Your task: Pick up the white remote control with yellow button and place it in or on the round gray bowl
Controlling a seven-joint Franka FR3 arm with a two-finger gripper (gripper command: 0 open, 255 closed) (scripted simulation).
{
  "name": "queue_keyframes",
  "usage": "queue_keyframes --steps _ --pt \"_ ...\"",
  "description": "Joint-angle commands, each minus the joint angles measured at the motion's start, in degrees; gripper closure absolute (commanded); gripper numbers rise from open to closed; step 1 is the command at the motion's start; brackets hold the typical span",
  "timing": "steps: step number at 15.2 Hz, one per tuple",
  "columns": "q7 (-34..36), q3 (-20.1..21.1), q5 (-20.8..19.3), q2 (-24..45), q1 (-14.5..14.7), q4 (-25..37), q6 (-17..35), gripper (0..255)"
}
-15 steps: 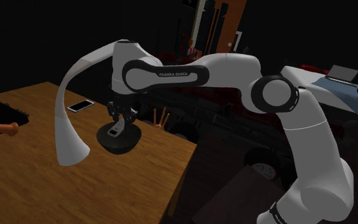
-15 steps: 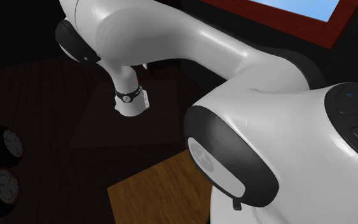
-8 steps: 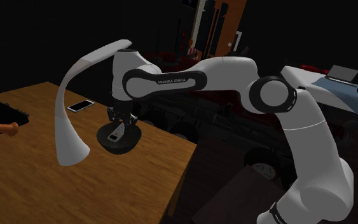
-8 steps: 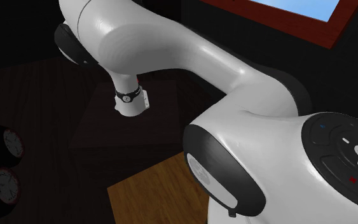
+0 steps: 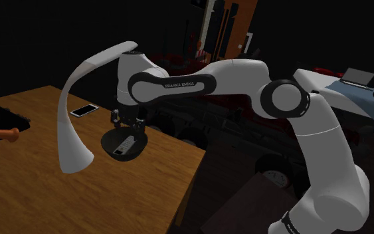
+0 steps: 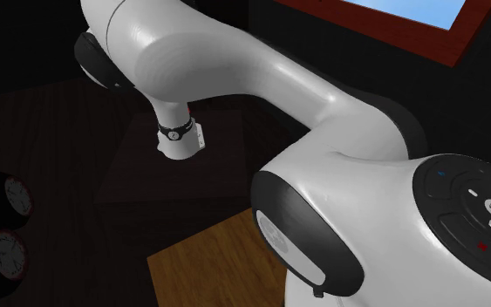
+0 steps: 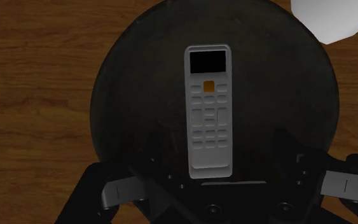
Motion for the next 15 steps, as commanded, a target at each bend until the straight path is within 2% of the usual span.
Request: queue_keyframes --steps 1,3,7,15 --pt "0.0 0.0 0.0 0.0 0.0 0.0 0.0 0" --pt "0.0 0.0 0.0 0.0 0.0 0.0 0.0 0" --pt "-1.0 0.8 1.1 -1.7 0.6 4.9 -6.0 0" --pt "-1.0 0.8 1.1 -1.7 0.6 4.9 -6.0 0"
